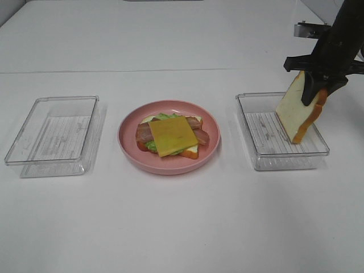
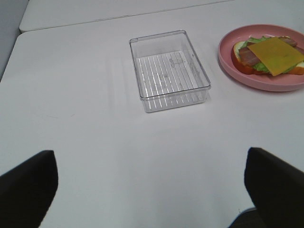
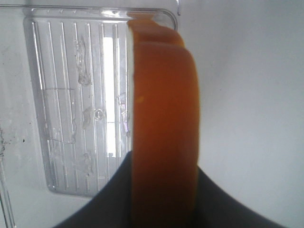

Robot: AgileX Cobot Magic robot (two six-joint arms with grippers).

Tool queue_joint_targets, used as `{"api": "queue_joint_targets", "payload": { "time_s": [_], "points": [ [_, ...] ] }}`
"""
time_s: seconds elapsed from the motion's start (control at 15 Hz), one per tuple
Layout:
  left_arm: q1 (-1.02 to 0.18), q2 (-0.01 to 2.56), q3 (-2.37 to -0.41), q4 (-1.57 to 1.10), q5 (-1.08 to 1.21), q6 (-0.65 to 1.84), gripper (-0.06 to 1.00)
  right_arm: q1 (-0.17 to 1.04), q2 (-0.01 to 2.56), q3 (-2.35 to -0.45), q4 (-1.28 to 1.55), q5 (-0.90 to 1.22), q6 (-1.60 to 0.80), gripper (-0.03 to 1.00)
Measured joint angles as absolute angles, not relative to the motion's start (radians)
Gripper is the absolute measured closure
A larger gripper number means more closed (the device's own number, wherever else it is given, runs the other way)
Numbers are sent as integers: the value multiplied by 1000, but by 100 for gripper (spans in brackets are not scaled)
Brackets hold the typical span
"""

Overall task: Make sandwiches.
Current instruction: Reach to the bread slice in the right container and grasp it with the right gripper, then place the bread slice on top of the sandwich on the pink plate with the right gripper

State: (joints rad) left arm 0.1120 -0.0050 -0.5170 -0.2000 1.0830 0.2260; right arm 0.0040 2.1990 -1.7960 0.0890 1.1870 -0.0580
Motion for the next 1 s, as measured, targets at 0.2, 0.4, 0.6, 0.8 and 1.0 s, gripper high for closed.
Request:
{"api": "queue_joint_targets", "payload": {
  "time_s": [0.2,0.4,0.6,0.8,1.0],
  "points": [
    [112,-5,-517,-200,1083,226,-5,4,2199,-1796,89,1189,-58,74],
    [112,-5,-517,-200,1083,226,-5,4,2199,-1810,91,1206,-55,74],
    [112,-5,-517,-200,1083,226,-5,4,2199,-1904,124,1227,-29,74],
    [112,-5,-517,-200,1083,226,-5,5,2059,-1941,248,1213,30,74],
    [112,-5,-517,-200,1083,226,-5,37,1950,-1890,267,1216,50,74]
  ]
}}
